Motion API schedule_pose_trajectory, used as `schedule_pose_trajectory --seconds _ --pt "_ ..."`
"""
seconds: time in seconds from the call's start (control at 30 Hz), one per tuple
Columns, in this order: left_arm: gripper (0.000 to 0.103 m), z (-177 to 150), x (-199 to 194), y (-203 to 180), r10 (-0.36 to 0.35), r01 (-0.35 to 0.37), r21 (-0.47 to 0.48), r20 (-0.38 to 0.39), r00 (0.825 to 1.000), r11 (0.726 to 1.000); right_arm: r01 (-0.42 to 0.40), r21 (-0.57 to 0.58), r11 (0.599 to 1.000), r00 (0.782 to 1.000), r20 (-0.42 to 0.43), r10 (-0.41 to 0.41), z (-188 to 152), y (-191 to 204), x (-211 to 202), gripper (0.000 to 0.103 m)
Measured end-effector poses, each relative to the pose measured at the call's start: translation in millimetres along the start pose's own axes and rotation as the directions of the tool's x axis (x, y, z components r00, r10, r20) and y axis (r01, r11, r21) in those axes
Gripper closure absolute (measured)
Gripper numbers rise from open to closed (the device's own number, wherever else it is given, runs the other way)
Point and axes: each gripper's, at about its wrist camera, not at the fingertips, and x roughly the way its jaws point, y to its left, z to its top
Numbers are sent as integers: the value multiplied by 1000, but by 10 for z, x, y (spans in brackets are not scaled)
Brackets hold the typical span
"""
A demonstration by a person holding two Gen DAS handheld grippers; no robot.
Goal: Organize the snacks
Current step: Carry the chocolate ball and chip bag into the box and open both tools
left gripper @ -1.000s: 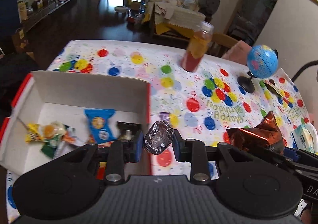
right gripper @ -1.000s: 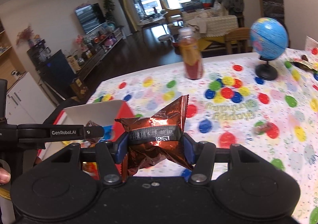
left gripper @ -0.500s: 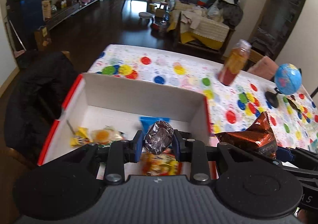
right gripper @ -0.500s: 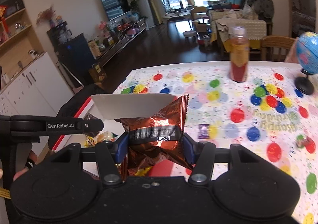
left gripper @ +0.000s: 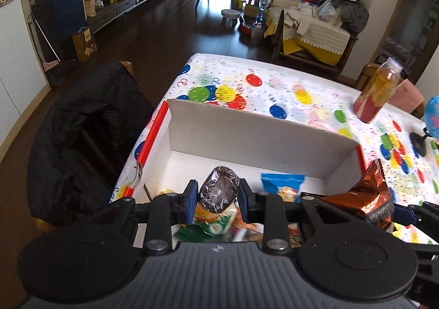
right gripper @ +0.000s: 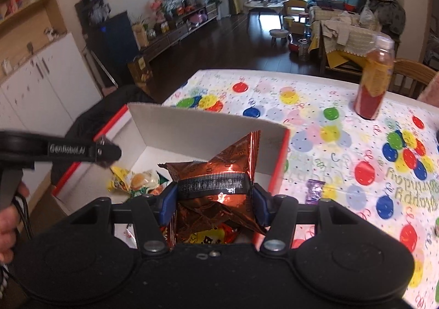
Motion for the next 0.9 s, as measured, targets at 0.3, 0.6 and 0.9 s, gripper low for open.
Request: schedule_pose_trajectory --seconds 0.3,0.6,0.9 --pt "73 60 406 17 29 -27 43 -55 998 999 -5 -36 999 998 -57 3 7 103 368 48" --pt "73 37 699 12 46 -39 60 -125 991 997 0 -40 999 997 -72 -3 45 105 506 44" --pt "70 53 735 -25 23 -11 79 -153 988 997 28 -39 999 997 -71 -30 42 86 493 29"
